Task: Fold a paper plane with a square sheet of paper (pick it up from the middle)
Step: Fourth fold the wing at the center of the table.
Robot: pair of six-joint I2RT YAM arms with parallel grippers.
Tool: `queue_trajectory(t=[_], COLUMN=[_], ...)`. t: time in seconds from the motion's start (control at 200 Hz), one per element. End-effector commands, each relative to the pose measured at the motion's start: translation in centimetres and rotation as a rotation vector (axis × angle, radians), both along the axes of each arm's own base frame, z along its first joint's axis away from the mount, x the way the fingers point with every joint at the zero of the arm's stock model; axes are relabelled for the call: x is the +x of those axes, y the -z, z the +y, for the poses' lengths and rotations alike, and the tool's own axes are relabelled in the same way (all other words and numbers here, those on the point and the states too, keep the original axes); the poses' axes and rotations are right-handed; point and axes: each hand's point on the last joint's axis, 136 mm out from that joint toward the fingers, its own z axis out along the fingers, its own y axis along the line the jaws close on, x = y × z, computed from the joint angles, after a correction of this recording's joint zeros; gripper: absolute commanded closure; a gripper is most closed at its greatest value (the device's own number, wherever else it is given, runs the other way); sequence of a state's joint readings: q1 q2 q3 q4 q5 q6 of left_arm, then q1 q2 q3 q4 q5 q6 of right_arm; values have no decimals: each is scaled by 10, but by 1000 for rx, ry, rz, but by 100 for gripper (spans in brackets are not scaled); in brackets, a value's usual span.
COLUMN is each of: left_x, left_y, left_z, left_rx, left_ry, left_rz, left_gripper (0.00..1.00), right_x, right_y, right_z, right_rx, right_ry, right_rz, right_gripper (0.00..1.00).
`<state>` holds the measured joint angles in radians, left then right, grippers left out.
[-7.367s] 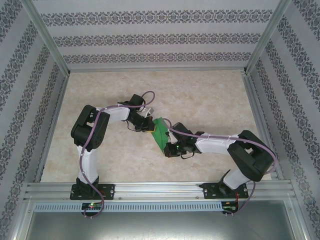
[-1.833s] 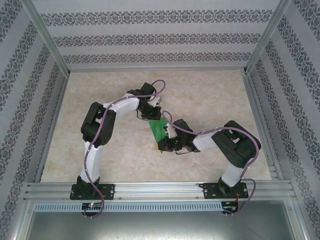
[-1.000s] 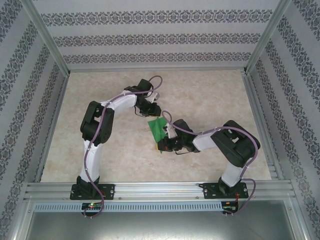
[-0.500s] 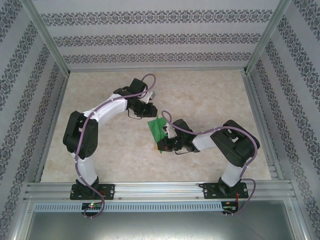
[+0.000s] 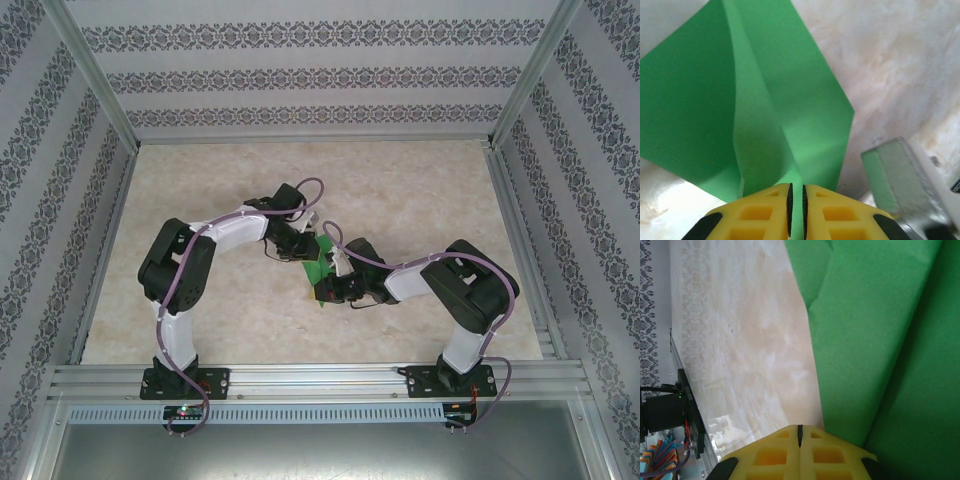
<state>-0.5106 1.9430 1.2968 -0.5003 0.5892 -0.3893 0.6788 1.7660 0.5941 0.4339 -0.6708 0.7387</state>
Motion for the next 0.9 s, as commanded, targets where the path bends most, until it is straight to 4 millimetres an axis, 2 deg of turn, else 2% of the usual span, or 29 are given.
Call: queue_trajectory(t=[0.0,0.505,0.774,0.894], left_x=[3,7,6,5], left_y=[15,47,64,69], left_z=[2,16,23,25], left_rx=[27,121,164,174], left_ry=[0,4,11,17], left_rz=[-11,-1,17,23], left_gripper=[83,84,84,84], right_x=[-35,-38,-33,-27], right_y=[52,51,36,18], right_z=[-30,-30,-24,-19], right_rx=[-209,-207,-167,-114], right_ry=[9,5,11,28], right_rz=[148,146,124,105], right_gripper=[96,96,96,96])
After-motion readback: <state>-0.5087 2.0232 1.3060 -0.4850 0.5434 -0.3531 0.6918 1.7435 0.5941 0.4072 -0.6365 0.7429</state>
